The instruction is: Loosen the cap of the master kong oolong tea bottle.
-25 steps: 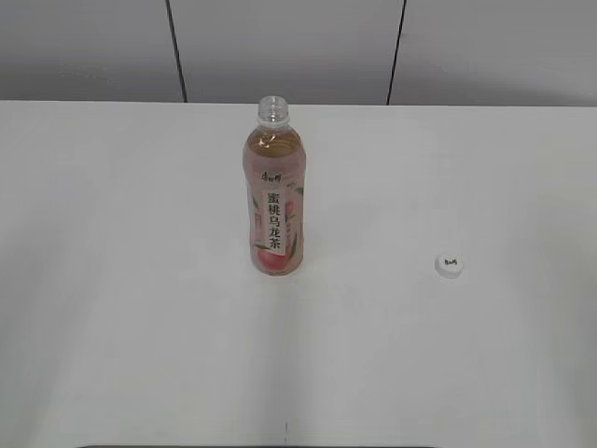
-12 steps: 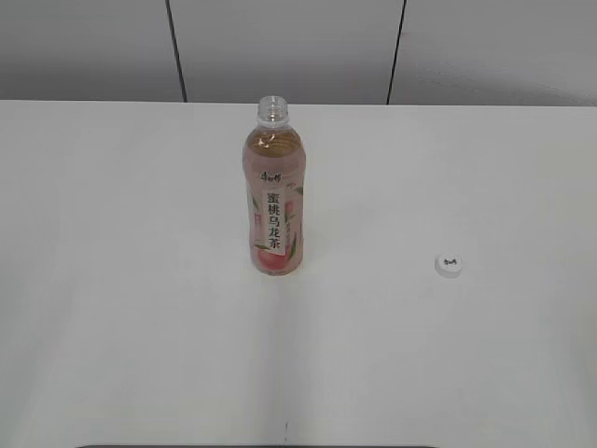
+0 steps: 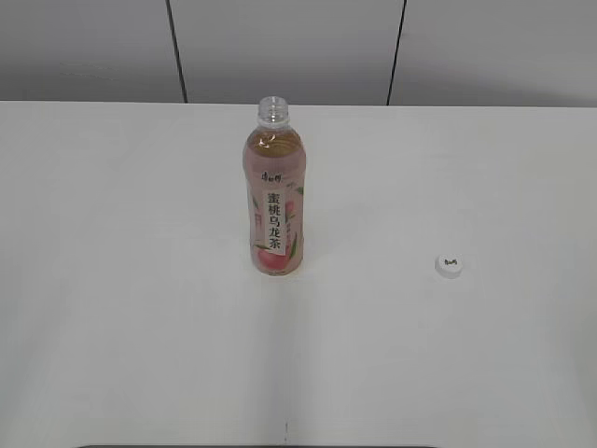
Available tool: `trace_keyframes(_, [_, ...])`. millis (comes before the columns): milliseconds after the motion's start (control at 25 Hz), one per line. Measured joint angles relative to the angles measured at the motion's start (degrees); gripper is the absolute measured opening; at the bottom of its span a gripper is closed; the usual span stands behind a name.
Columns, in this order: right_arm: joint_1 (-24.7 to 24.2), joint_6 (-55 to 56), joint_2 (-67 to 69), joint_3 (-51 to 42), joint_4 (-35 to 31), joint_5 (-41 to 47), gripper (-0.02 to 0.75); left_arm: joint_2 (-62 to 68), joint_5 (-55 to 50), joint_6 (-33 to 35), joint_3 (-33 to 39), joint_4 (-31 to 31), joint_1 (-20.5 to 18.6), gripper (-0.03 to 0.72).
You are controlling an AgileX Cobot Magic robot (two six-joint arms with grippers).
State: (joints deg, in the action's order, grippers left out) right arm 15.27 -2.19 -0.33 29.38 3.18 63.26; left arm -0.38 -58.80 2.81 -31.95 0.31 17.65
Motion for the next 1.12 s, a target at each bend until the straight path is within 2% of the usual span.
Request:
trace_keyframes(400, [-1.06,0.0,0.0,0.0,0.0,-0.23,0.579,0.0,0.06,0.0,0.0,0.18,-0.6,0.504])
trace_keyframes(480, [-5.74,0.0,0.0,0.0,0.0,-0.28,0.579,0.0,0.06,0.0,0.0,0.13,-3.69,0.504])
trace_keyframes(600, [-15.81,0.0,-0.04,0.0,0.06,-0.35,0.579,0.0,0.06,0.0,0.0,0.19,-11.35,0.504])
trace_keyframes(680, [-19.23,0.0,-0.04,0.0,0.28,-0.4,0.579,0.0,0.06,0.0,0.0,0.19,-14.56,0.494])
trace_keyframes(1120, [-19.62,0.0,-0.04,0.0,0.43,-0.4,0.579,0.0,0.06,0.0,0.0,0.0,-14.83,0.47])
